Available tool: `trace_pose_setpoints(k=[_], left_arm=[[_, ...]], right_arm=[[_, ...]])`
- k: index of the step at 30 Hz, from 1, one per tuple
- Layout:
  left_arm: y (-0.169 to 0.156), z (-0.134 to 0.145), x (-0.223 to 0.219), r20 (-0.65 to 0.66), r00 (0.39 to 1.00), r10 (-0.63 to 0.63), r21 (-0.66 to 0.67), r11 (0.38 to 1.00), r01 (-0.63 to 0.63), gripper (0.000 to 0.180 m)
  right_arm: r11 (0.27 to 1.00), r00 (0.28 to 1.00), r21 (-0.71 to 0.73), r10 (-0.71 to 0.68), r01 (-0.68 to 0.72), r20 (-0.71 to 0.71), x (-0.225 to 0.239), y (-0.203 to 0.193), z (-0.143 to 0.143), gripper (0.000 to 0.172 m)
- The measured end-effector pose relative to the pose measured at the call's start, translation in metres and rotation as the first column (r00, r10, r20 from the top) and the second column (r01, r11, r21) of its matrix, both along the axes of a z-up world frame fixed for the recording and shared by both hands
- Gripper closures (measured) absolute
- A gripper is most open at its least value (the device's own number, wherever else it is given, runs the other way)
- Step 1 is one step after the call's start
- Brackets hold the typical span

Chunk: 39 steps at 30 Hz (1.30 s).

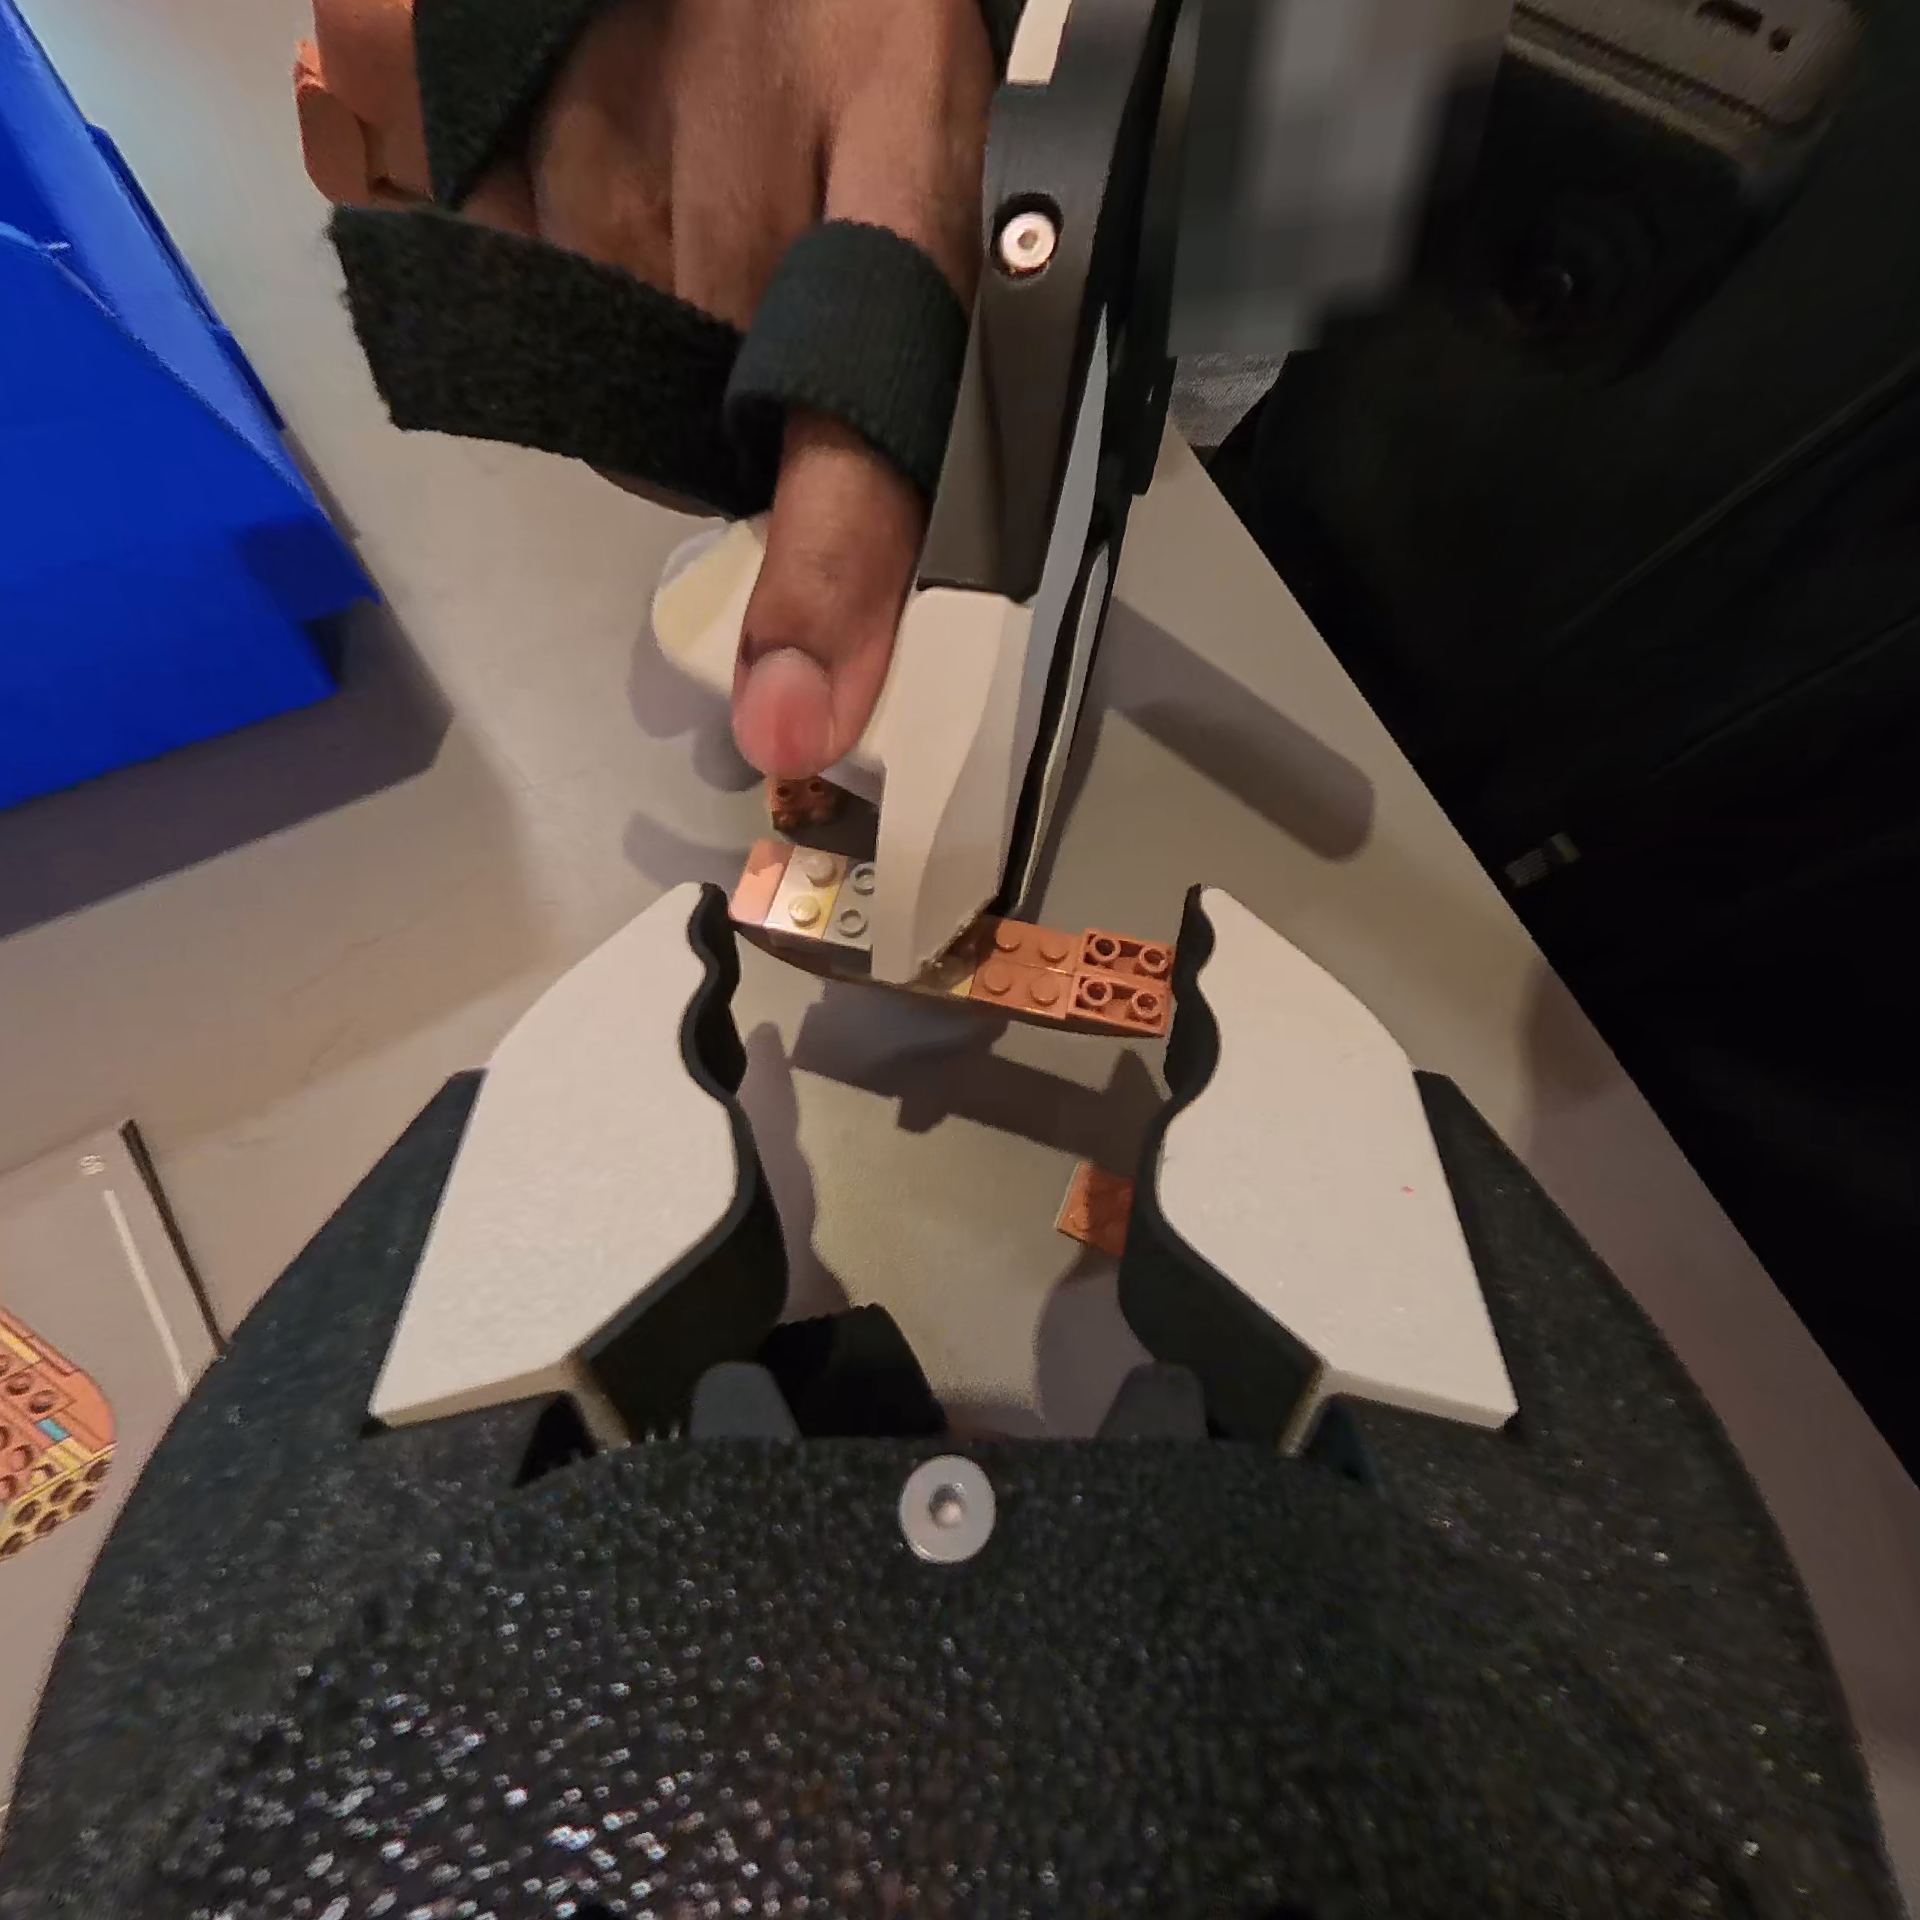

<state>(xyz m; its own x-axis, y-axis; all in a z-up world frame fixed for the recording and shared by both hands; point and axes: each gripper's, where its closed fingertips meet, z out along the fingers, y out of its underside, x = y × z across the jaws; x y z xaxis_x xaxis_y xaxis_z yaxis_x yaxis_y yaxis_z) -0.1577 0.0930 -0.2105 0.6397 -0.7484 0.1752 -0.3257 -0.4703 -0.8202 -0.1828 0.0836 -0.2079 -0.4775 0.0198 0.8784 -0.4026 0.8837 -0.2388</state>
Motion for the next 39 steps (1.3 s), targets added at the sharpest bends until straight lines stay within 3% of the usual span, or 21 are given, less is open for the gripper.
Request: trace_pose_setpoints(k=[21, 39], left_arm=[[0.004, 0.015, -0.002, 0.176, 0.984, 0.021, 0.046, 0.998, -0.03, 0.1], [-0.008, 0.014, 0.007, 0.205, 0.979, 0.002, 0.004, 1.0, -0.003, 0.101]], right_arm=[[0.999, 0.998, -0.039, -0.01, 0.007, -0.065, -0.003, 0.003, 0.014, 0.151], [0.991, 0.975, -0.132, 0.055, -0.026, 0.217, 0.015, 0.0, 0.003, 0.151]])
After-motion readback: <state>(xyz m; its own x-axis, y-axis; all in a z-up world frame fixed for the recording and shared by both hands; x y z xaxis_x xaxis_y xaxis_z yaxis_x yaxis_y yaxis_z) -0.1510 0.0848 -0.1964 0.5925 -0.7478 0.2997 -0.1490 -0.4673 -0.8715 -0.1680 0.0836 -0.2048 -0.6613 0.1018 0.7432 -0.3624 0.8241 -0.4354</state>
